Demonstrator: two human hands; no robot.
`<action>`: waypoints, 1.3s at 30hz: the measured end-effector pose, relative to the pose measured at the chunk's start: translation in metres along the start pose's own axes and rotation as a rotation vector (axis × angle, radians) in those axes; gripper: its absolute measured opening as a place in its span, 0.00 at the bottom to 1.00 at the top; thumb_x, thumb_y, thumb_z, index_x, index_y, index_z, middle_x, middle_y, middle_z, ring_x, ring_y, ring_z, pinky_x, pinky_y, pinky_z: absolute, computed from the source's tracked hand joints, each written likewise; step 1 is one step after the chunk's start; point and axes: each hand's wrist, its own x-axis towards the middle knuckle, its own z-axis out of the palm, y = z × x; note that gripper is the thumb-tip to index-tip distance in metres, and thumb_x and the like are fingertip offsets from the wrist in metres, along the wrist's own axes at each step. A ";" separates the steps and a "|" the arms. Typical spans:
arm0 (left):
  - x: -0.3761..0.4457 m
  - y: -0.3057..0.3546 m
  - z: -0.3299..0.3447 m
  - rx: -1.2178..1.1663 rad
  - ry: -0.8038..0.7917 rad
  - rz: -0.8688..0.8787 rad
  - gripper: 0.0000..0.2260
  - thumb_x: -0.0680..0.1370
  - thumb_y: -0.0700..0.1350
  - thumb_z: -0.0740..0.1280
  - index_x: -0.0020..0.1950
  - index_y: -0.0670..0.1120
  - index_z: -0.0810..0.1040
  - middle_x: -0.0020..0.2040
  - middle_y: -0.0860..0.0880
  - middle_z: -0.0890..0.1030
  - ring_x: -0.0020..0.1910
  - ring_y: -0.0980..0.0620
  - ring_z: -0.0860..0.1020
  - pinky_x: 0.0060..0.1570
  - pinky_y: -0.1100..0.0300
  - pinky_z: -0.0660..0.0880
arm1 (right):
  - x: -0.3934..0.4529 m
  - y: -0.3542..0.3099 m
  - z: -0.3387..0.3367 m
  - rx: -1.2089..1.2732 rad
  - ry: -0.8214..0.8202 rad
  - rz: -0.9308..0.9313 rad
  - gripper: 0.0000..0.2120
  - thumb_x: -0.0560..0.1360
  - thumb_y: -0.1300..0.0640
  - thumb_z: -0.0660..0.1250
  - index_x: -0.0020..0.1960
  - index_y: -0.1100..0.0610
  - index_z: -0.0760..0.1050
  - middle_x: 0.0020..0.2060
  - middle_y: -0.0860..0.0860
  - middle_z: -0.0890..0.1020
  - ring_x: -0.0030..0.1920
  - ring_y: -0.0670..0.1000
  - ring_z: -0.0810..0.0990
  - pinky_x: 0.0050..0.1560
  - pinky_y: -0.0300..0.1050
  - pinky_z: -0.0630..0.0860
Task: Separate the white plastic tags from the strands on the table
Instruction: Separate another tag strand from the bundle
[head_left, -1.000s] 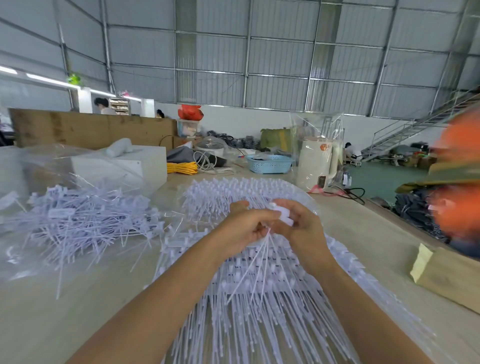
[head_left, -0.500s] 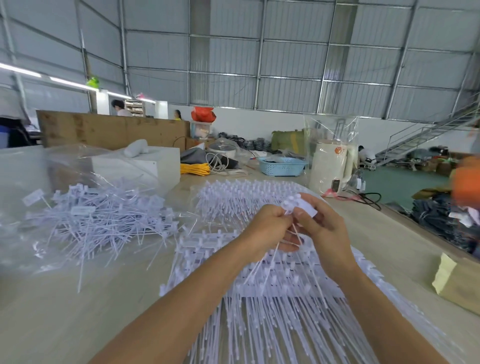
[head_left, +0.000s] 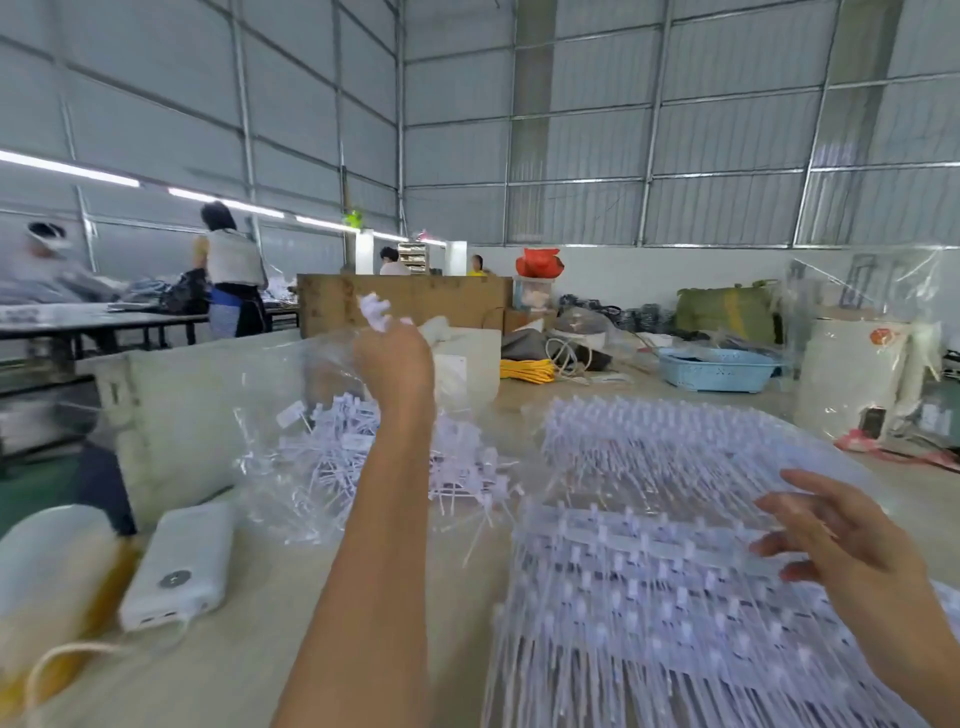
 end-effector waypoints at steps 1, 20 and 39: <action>0.017 -0.013 -0.013 0.030 0.106 -0.042 0.14 0.81 0.41 0.56 0.62 0.36 0.73 0.59 0.36 0.78 0.52 0.41 0.78 0.49 0.51 0.75 | 0.001 0.000 0.000 0.006 0.005 0.011 0.10 0.71 0.55 0.65 0.53 0.50 0.76 0.40 0.48 0.84 0.30 0.51 0.81 0.25 0.36 0.75; 0.035 -0.078 -0.029 1.364 -0.117 0.020 0.18 0.80 0.41 0.57 0.71 0.42 0.66 0.71 0.41 0.64 0.70 0.41 0.62 0.67 0.45 0.61 | 0.003 0.000 -0.001 -0.114 -0.030 0.088 0.07 0.75 0.68 0.64 0.47 0.58 0.76 0.35 0.55 0.83 0.23 0.52 0.77 0.21 0.35 0.70; -0.097 -0.076 0.057 1.480 -1.481 0.583 0.15 0.77 0.34 0.64 0.64 0.38 0.75 0.59 0.43 0.77 0.57 0.46 0.76 0.52 0.56 0.74 | 0.004 0.028 -0.013 -0.674 -0.157 0.020 0.07 0.75 0.64 0.66 0.49 0.54 0.78 0.45 0.48 0.81 0.47 0.49 0.79 0.44 0.32 0.73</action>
